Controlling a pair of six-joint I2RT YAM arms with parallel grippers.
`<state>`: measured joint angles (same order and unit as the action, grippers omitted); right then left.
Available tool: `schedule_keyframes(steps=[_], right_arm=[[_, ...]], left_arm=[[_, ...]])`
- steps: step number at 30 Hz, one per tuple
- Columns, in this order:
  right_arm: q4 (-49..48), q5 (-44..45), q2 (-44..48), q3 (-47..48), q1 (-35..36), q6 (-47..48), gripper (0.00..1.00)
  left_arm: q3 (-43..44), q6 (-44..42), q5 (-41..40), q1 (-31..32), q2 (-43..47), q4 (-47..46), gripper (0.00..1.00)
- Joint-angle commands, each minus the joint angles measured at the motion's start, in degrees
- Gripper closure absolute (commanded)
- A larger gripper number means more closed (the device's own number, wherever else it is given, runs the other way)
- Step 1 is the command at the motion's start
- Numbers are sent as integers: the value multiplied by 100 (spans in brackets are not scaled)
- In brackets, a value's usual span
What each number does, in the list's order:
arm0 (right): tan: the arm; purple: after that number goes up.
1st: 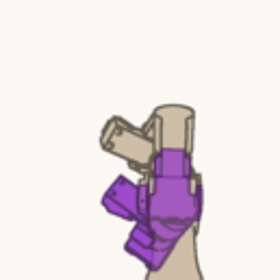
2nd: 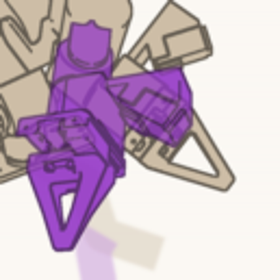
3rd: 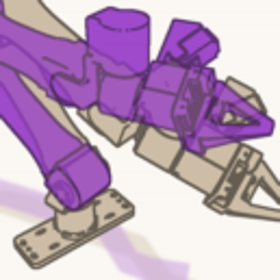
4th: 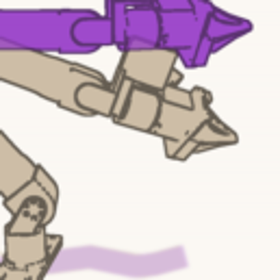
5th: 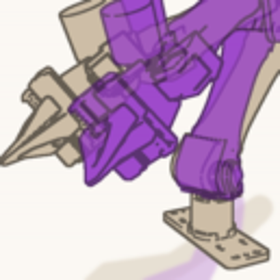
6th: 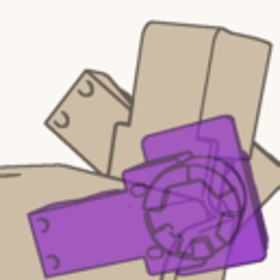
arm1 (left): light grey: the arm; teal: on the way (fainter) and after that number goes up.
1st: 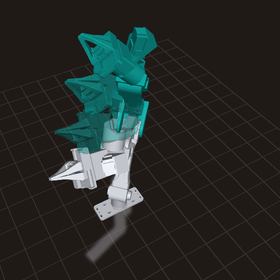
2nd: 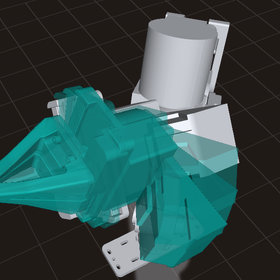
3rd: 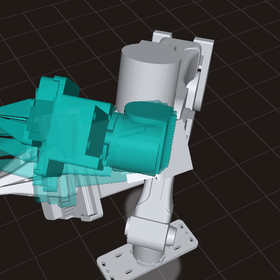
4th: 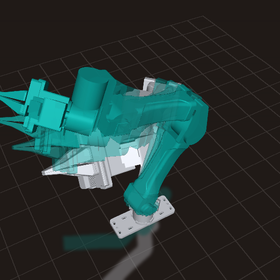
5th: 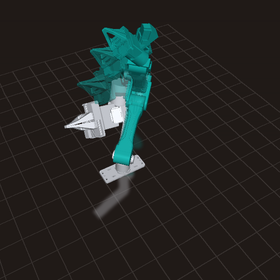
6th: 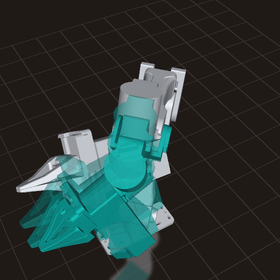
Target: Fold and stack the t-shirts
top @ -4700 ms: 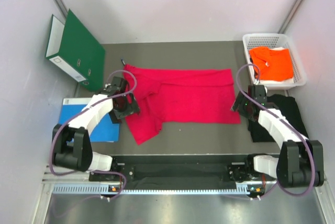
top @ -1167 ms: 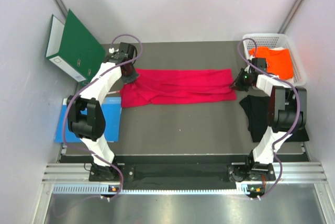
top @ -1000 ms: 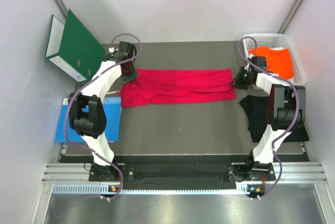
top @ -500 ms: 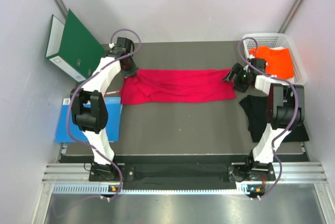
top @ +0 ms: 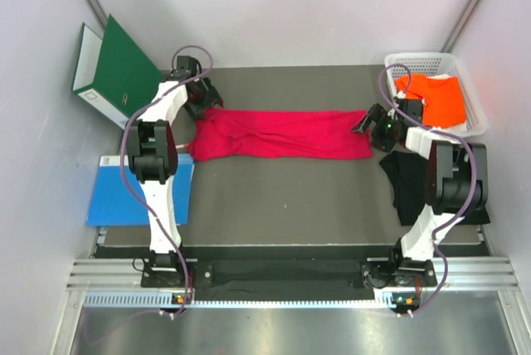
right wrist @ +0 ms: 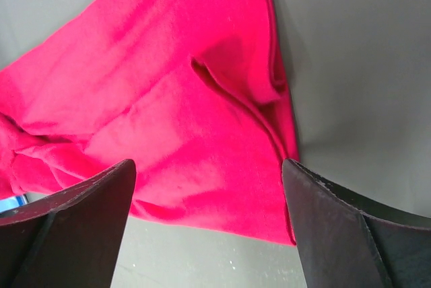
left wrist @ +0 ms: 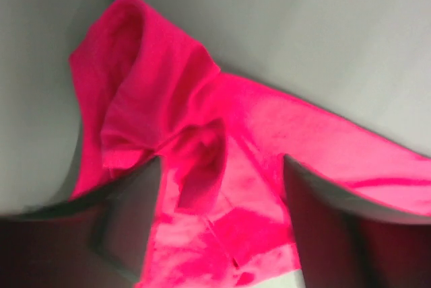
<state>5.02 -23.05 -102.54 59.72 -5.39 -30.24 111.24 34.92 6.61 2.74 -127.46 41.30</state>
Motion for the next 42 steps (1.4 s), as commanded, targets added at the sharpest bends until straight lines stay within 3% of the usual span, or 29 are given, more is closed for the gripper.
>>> schedule_keyframes(steps=[1, 5, 11, 30, 34, 35, 37, 38, 42], right_arm=[[-466, 345, 472, -285, -191, 88, 10], [-458, 354, 612, -418, -191, 124, 10], [-590, 310, 630, -409, -191, 80, 9], [-519, 125, 692, -330, -191, 80, 9], [-519, 72, 648, -312, -191, 115, 9], [-519, 64, 656, -321, -191, 115, 10], [-519, 72, 648, -321, -191, 132, 10], [-519, 64, 648, -330, -191, 132, 10], [-510, 37, 639, -356, -191, 141, 9]], left_arm=[[15, -73, 236, 24, 334, 19, 2], [-1418, -117, 235, 68, 1676, -953, 2], [-2738, 6, 376, 200, 2305, -1361, 11], [-2950, 331, 508, 332, 1277, -2029, 41], [-2836, 419, 508, 402, 1039, -2143, 58], [-2784, 428, 508, 411, 995, -2161, 69], [-2713, 428, 516, 420, 863, -2144, 82], [-2687, 428, 517, 420, 846, -2135, 100], [-2862, 455, 455, 429, 1099, -2161, 100]])
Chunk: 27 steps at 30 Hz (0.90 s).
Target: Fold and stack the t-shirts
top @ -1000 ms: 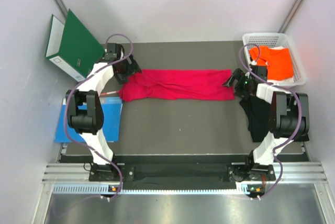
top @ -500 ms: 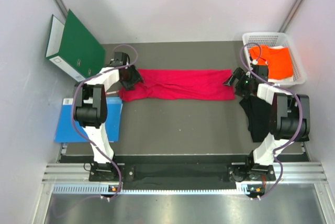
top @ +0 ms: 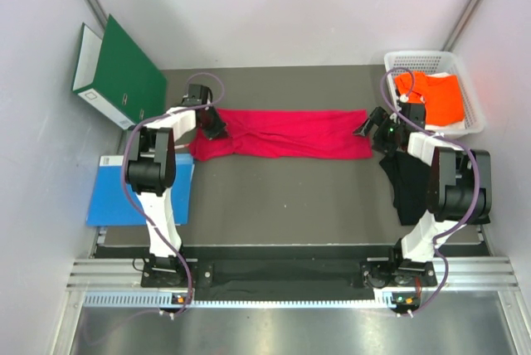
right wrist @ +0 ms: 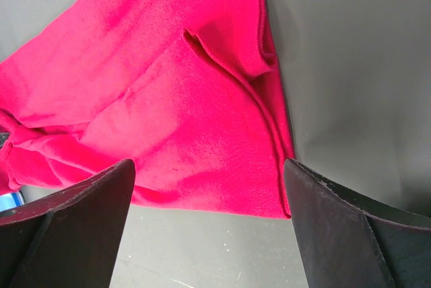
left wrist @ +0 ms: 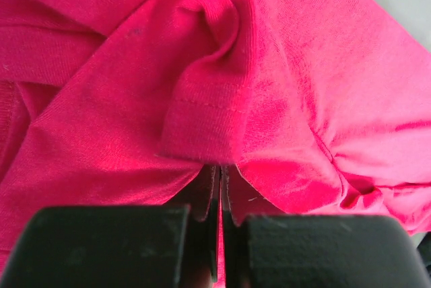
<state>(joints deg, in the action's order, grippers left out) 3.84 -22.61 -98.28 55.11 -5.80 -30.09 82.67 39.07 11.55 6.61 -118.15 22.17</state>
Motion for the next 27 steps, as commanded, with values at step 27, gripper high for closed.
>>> schedule_keyframes(steps=[27], right_arm=[[-410, -77, 98, 26, -149, 205, 10]], left_arm=[[1477, 320, 137, 51, -146, -328, 100]])
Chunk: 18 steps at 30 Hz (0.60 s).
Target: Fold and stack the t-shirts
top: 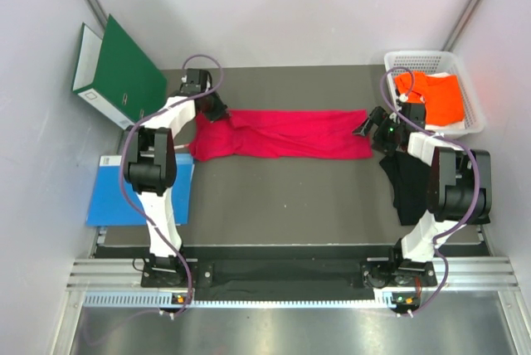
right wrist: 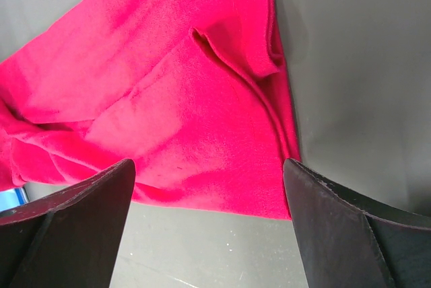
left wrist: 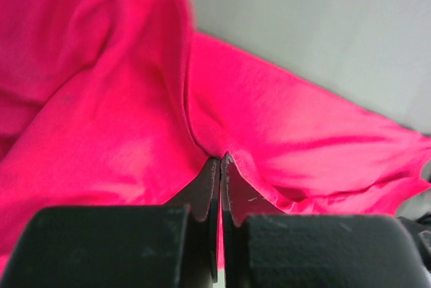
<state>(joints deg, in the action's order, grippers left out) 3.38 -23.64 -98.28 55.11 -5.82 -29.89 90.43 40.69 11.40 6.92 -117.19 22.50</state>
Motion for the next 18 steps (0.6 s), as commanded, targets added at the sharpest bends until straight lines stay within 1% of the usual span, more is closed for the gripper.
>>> schedule_keyframes(steps=[1, 2, 3, 6, 7, 8, 9, 10, 11, 12, 13, 14, 15, 16, 17, 18], right_arm=[[-364, 43, 107, 26, -147, 194, 10], [-364, 44, 116, 26, -147, 220, 9], [-364, 52, 125, 17, -147, 229, 9], [-355, 87, 177, 35, -147, 308, 9], [-355, 96, 195, 35, -147, 334, 9], [-355, 114, 230, 35, -147, 387, 9], [-355, 166, 256, 35, -147, 413, 9], [-355, 184, 274, 52, -147, 449, 9], [-355, 219, 326, 61, -138, 519, 9], [-355, 298, 353, 87, -138, 537, 9], [-233, 359, 371, 114, -138, 572, 9], [-180, 430, 388, 140, -130, 633, 9], [-84, 604, 397, 158, -121, 660, 9], [-65, 667, 397, 210, -95, 695, 8], [-48, 728, 371, 219, -86, 730, 9], [-39, 833, 362, 228, -59, 730, 9]], left_arm=[[843, 176, 152, 29, -435, -334, 100], [1010, 203, 161, 20, -541, -282, 100], [1359, 229, 161, 29, -655, -125, 100], [1888, 317, -31, 29, -1034, 165, 100], [1960, 326, -76, 29, -1156, 202, 97], [2013, 326, -59, 20, -1210, 237, 78], [2126, 335, -59, 29, -1245, 307, 39], [2119, 326, -128, 29, -1202, 464, 26], [2040, 308, -146, 46, -1114, 431, 20], [1735, 247, -155, 55, -1000, 396, 7], [1515, 229, -199, 55, -669, 239, 2], [1260, 212, -217, 55, -465, 115, 2], [727, 177, -217, 55, -263, -43, 2], [469, 159, -217, 55, 165, -270, 2], [14, 133, -234, 55, 344, -368, 2], [-165, 106, -235, 64, 520, -422, 2]])
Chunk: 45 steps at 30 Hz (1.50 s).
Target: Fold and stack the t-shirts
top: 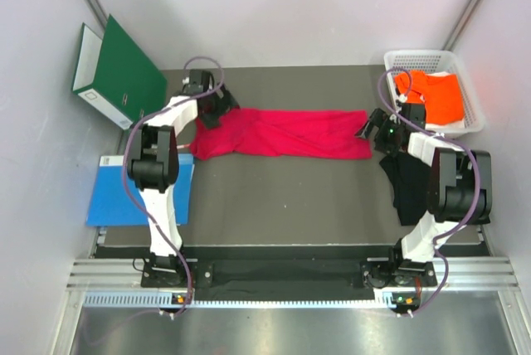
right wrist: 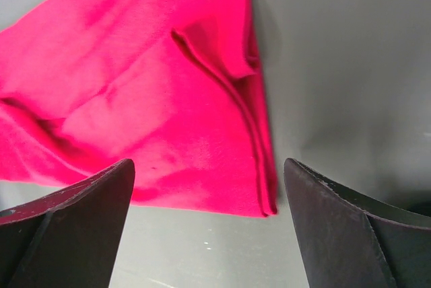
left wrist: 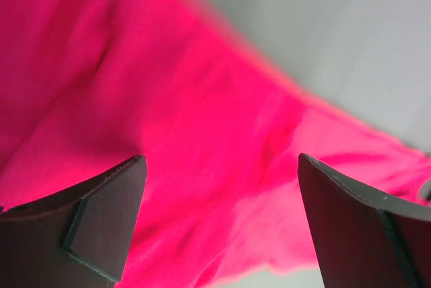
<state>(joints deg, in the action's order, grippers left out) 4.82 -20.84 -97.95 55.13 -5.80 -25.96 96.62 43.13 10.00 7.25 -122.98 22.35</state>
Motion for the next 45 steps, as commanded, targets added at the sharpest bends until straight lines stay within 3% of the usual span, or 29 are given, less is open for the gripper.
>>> schedule_keyframes(steps=[1, 14, 21, 24, 25, 27, 29, 34, 37, 41, 45], right_arm=[[-192, 581, 303, 235, -53, 345, 9], [-245, 1047, -435, 472, 492, 328, 15], [-280, 1047, -444, 393, 536, 354, 18], [-332, 1003, -435, 366, 536, 319, 30], [-333, 986, -444, 375, 536, 319, 40], [-333, 933, -488, 384, 536, 310, 42], [-332, 880, -497, 375, 536, 319, 50], [-376, 810, -453, 349, 536, 337, 81], [-359, 801, -418, 340, 536, 398, 91], [-350, 836, -356, 270, 536, 451, 94], [-333, 854, -391, 261, 536, 460, 94]], left_arm=[[-933, -165, -112, 31, 1388, -433, 2], [-2586, -297, -762, 172, 2190, -301, 3], [-2894, -613, -2071, 163, 2867, -108, 3], [-2807, -736, -2458, 163, 2885, 76, 3], [-2728, -719, -2546, 163, 2876, 268, 3], [-2684, -727, -2766, 163, 2806, 366, 3], [-2692, -736, -2854, 154, 2701, 402, 3], [-2605, -728, -2846, 146, 2314, 376, 3], [-2604, -727, -2705, 146, 2077, 191, 4], [-2578, -710, -2573, 146, 1848, 7, 9], [-2578, -684, -2599, 146, 1812, -38, 34]])
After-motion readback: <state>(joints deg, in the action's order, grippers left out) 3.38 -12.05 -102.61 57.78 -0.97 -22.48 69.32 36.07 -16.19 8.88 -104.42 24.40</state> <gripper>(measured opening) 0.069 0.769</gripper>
